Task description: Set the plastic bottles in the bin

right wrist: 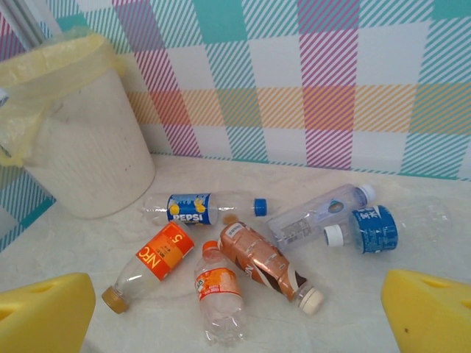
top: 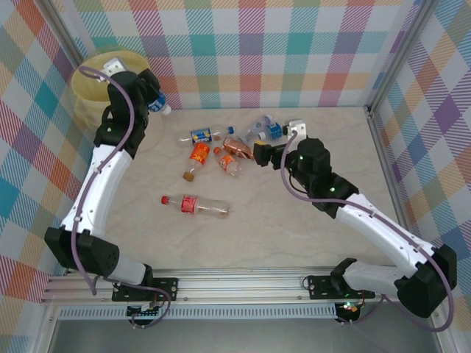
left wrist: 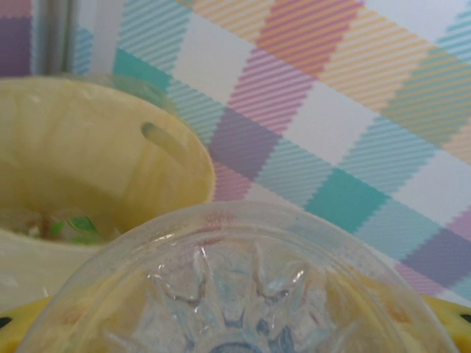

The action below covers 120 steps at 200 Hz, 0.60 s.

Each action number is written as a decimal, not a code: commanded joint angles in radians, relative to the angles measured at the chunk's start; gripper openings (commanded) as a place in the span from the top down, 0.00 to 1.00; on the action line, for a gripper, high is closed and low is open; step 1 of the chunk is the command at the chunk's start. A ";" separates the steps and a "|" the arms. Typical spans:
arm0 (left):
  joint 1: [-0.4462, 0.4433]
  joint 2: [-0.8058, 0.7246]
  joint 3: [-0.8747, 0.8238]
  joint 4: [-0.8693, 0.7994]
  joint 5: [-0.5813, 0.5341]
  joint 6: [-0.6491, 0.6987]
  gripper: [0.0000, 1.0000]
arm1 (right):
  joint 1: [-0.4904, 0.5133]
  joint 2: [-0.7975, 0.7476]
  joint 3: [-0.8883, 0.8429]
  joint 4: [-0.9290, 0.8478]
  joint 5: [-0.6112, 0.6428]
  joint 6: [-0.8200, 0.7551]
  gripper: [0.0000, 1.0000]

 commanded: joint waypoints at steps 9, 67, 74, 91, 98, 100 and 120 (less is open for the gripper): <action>0.064 0.098 0.150 0.044 -0.062 0.049 0.42 | 0.004 -0.075 -0.035 -0.026 0.049 0.055 0.00; 0.163 0.331 0.418 -0.008 -0.069 0.066 0.42 | 0.004 -0.182 -0.098 -0.104 0.094 0.109 0.00; 0.173 0.364 0.459 -0.015 -0.067 0.069 0.42 | 0.005 -0.193 -0.104 -0.109 0.097 0.114 0.00; 0.202 0.443 0.584 -0.075 -0.035 0.061 0.41 | 0.004 -0.212 -0.120 -0.120 0.108 0.131 0.00; 0.211 0.469 0.634 -0.093 -0.033 0.059 0.41 | 0.004 -0.217 -0.127 -0.121 0.113 0.138 0.00; 0.213 0.479 0.647 -0.096 -0.035 0.058 0.41 | 0.004 -0.219 -0.129 -0.123 0.115 0.139 0.00; 0.231 0.547 0.716 -0.102 -0.084 0.058 0.41 | 0.004 -0.222 -0.143 -0.125 0.128 0.156 0.00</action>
